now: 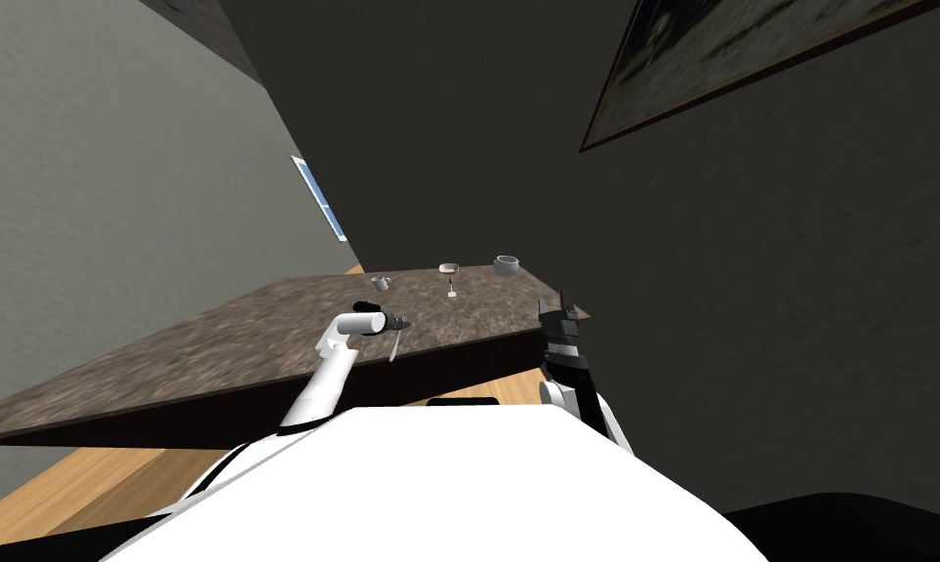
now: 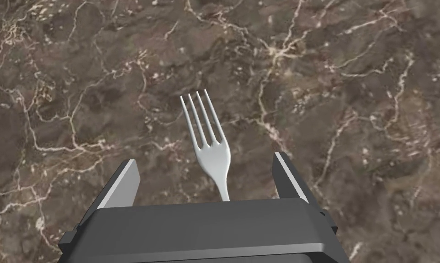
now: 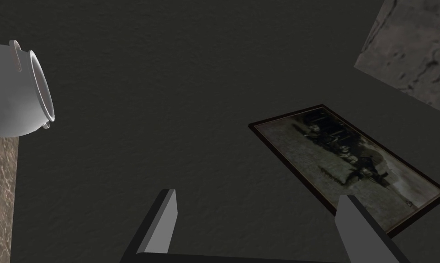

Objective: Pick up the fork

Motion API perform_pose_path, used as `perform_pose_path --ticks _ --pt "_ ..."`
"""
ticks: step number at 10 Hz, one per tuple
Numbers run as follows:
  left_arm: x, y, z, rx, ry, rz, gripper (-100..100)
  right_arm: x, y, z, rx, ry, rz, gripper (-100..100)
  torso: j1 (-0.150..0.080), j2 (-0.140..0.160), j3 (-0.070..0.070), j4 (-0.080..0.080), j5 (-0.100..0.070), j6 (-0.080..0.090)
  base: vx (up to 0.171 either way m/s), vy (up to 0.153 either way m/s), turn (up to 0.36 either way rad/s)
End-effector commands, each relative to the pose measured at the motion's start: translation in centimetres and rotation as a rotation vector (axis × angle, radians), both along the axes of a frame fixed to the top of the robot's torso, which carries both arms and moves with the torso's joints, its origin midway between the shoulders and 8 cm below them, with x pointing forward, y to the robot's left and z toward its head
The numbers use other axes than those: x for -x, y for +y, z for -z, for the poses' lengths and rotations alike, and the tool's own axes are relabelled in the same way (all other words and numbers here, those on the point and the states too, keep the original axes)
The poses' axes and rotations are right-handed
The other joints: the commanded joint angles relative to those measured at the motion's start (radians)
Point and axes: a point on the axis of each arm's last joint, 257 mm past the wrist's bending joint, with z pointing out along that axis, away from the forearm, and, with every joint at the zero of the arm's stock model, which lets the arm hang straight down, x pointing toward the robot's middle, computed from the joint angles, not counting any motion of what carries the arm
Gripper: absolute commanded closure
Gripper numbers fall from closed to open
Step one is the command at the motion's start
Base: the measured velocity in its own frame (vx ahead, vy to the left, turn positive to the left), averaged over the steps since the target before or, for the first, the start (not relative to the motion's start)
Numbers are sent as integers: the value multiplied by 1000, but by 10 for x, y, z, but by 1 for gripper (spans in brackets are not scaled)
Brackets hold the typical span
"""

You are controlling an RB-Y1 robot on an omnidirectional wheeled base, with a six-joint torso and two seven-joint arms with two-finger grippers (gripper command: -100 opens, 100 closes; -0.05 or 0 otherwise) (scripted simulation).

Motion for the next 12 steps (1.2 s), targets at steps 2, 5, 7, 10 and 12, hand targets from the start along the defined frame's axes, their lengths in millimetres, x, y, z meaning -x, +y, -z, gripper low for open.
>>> perform_pose_path --ticks 2,5,7,10,12 --pt "8 3 6 31 58 -42 -100 0 0 0 0 0 0 0 0 0 0 0 0 0 6 -8 -32" --pt "18 9 11 72 130 -107 -100 0 0 0 0 0 0 0 0 0 0 0 0 0 7 -6 -34" --pt "24 14 13 102 180 -158 -100 0 0 0 0 0 0 0 0 0 0 0 0 0 13 -8 -43" --pt "32 17 15 125 230 -204 -100 0 0 0 0 0 0 0 0 -1 0 0 0 0 17 -5 -27" --pt "31 17 15 122 224 -198 0 0 0 0 0 0 0 0 0 0 0 0 0 0 4 0 -2"
